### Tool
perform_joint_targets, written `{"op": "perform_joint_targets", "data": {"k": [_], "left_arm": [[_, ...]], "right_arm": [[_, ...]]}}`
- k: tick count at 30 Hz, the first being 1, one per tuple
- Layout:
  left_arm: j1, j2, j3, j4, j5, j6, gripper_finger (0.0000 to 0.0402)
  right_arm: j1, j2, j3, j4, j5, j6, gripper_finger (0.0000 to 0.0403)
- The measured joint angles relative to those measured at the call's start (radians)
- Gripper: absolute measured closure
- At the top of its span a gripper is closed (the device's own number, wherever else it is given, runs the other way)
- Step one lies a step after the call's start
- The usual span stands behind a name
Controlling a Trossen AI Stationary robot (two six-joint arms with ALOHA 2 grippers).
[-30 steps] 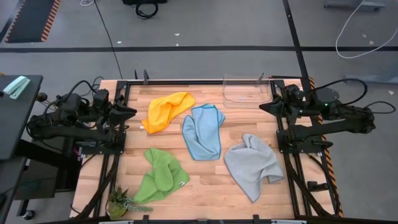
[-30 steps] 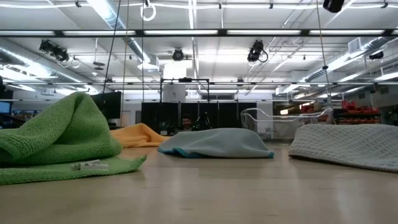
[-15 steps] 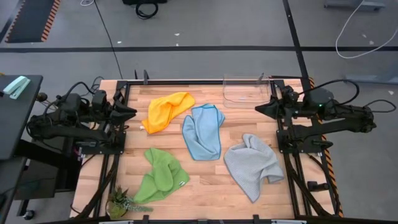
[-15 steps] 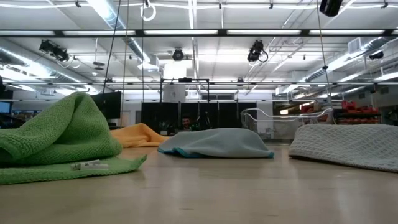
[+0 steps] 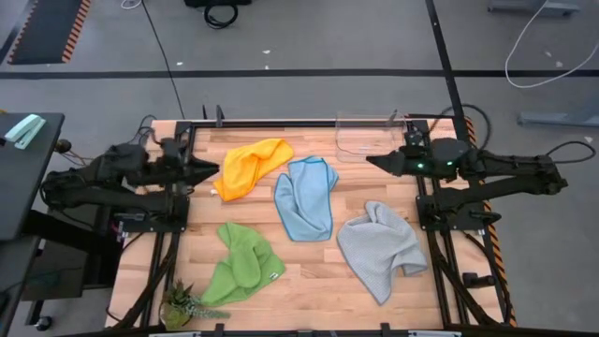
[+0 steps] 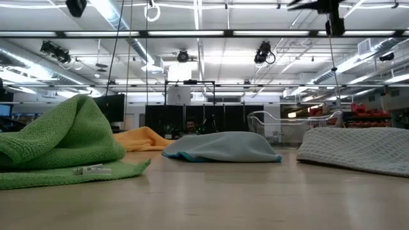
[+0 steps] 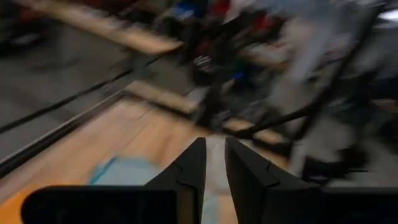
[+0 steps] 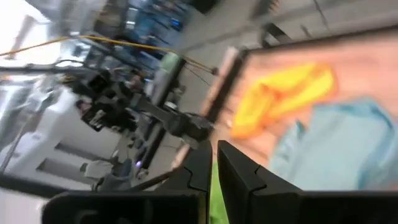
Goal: Fold microfiber towels
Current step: Fold the blue microfiber cloth
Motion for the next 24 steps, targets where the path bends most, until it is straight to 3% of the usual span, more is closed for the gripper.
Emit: {"op": "perform_joint_targets", "data": {"k": [4,11,16,24], "left_arm": [[0.0,0.07,0.0,-0.036,-0.05,-0.025,0.0344],[0.0,0.202,0.0,-0.035,-0.05,-0.026,0.034],[0.004,0.295,0.0,-0.031,-0.05,-0.052,0.0338],[0.062,0.432,0.0,0.048,-0.05,-0.19,0.034]], "right_arm": [[0.0,0.026,0.0,-0.124,-0.005,0.131,0.0369],[0.002,0.032,0.0,-0.289,-0.012,0.155,0.0369],[0.002,0.031,0.0,-0.331,-0.04,0.141,0.0373],[0.003,0.046,0.0,-0.56,-0.19,0.025,0.0398]]}}
